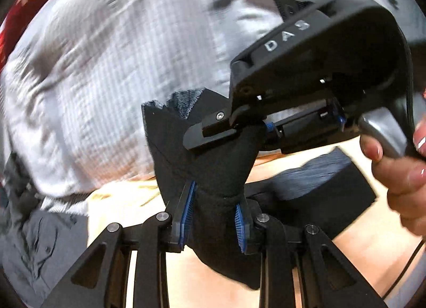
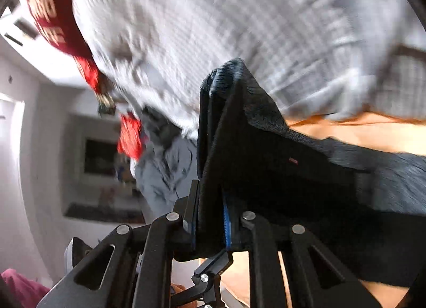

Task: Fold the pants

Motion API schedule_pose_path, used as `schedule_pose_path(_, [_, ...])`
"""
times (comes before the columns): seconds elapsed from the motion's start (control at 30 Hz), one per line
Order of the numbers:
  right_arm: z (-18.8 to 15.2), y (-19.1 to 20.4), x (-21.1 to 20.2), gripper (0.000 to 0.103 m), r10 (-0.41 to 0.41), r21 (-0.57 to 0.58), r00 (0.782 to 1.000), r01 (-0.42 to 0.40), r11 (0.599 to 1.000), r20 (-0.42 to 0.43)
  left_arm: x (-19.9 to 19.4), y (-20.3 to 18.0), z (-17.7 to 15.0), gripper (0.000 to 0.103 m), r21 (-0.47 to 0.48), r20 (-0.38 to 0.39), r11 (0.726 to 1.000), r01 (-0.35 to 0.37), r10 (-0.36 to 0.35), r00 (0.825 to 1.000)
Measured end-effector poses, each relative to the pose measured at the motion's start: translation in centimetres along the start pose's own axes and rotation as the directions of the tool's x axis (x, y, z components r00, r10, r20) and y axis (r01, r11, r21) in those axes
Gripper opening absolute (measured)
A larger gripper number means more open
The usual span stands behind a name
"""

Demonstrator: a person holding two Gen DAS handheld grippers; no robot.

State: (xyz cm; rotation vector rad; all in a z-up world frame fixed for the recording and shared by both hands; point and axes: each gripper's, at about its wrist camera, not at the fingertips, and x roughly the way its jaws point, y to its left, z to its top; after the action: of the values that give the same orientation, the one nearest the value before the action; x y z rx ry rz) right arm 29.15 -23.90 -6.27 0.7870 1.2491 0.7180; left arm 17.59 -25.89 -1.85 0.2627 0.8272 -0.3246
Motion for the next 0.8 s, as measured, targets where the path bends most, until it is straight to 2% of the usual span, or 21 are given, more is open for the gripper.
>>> schedule_pose_path(0.13, [-2.1, -3.7, -7.0, 0.017, -0.004, 0.061, 0.992, -0.004, 0.998, 0.129, 0.3, -5.6, 1.5, 0.028, 0.073, -0.016, 0.993, 0.088, -0.087, 0.996])
schedule_pose_path(0.27, [-4.9, -9.4, -12.9, 0.017, -0.008, 0.194, 0.968, -0.042, 0.98, 0.251, 1.9, -11.8, 2.1, 0.028, 0.148, -0.055, 0.975, 0.164, -0.158, 0.986])
schedule_pose_path(0.4, [-7.5, -15.6, -17.5, 0.017, -0.058, 0.317, 0.939, -0.056, 0.947, 0.339, 4.7, -16.4, 1.4, 0.028, 0.204, -0.102, 0.952, 0.228, -0.211, 0.972])
schedule_pose_path(0.53, [-9.0, -20.3, -17.2, 0.015, -0.131, 0.398, 0.945, 0.0, 0.918, 0.301, 8.1, -20.2, -0.8, 0.028, 0.28, -0.196, 0.927, 0.248, -0.197, 0.961])
schedule_pose_path(0.63, [-10.0, -22.5, -16.2, 0.015, -0.185, 0.432, 0.952, 0.064, 0.9, 0.245, 9.6, -21.7, -2.6, 0.028, 0.34, -0.256, 0.911, 0.234, -0.149, 0.955])
schedule_pose_path(0.7, [-10.4, -23.4, -15.4, 0.015, -0.183, 0.465, 0.956, 0.057, 0.884, 0.231, 9.7, -22.2, -3.5, 0.028, 0.381, -0.27, 0.897, 0.225, -0.125, 0.955])
schedule_pose_path(0.8, [-10.5, -23.6, -15.1, 0.015, -0.174, 0.473, 0.958, 0.047, 0.88, 0.228, 9.4, -22.5, -3.9, 0.035, 0.424, -0.279, 0.878, 0.222, -0.106, 0.954])
